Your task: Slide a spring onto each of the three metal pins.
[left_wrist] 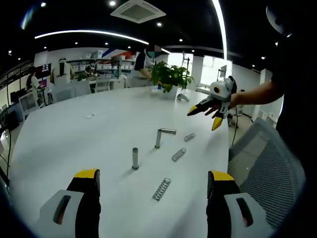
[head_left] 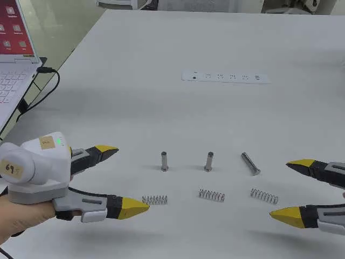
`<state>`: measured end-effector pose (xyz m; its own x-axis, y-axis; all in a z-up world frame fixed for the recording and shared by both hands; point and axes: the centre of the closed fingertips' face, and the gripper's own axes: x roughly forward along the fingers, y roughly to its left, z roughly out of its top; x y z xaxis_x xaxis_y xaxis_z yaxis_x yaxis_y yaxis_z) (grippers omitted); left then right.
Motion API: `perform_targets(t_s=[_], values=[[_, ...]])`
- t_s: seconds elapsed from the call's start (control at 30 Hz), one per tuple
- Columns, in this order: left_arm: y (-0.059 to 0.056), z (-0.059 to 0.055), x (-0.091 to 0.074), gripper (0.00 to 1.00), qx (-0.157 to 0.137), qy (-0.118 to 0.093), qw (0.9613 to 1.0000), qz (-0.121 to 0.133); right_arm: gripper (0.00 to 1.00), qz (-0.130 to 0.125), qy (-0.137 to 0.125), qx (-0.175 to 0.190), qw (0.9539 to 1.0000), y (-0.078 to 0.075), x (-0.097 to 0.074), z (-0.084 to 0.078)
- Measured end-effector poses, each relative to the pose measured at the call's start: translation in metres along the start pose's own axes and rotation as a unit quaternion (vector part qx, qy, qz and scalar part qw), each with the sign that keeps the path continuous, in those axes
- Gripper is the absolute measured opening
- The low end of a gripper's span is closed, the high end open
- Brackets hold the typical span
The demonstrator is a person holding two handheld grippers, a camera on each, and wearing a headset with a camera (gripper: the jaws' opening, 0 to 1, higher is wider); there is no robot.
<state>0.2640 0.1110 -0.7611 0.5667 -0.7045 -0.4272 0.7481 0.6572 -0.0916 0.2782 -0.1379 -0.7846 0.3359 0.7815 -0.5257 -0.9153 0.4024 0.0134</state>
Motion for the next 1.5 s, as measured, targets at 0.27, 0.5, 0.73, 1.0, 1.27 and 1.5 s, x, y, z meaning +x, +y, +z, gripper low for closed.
perform_targets(t_s=[0.27,0.5,0.73,1.0,1.27,1.5], values=[[0.0000,-0.0022,-0.0004,0.87,-0.001,0.003,1.0000,0.001,0.72,0.000,0.002,-0.001,1.0000,-0.0003,-0.0015,-0.0019],[-0.0008,-0.0039,-0.0005,0.87,-0.001,0.005,1.0000,0.001,0.72,0.000,0.004,-0.003,1.0000,0.0005,-0.0011,-0.0028],[-0.0006,-0.0036,-0.0012,0.87,-0.003,0.004,1.0000,0.002,0.72,0.001,0.006,-0.004,1.0000,0.0018,-0.0012,-0.0034],[-0.0008,-0.0038,-0.0024,0.87,-0.002,0.005,1.0000,0.002,0.71,0.004,0.010,-0.008,0.9999,0.0034,0.0006,-0.0032],[-0.0003,-0.0019,-0.0021,0.87,0.001,0.005,1.0000,0.000,0.71,0.005,0.012,-0.009,0.9999,0.0045,0.0012,-0.0008],[-0.0007,0.0005,-0.0011,0.87,0.001,0.003,1.0000,0.000,0.70,0.006,0.012,-0.010,0.9999,0.0055,0.0010,0.0011]])
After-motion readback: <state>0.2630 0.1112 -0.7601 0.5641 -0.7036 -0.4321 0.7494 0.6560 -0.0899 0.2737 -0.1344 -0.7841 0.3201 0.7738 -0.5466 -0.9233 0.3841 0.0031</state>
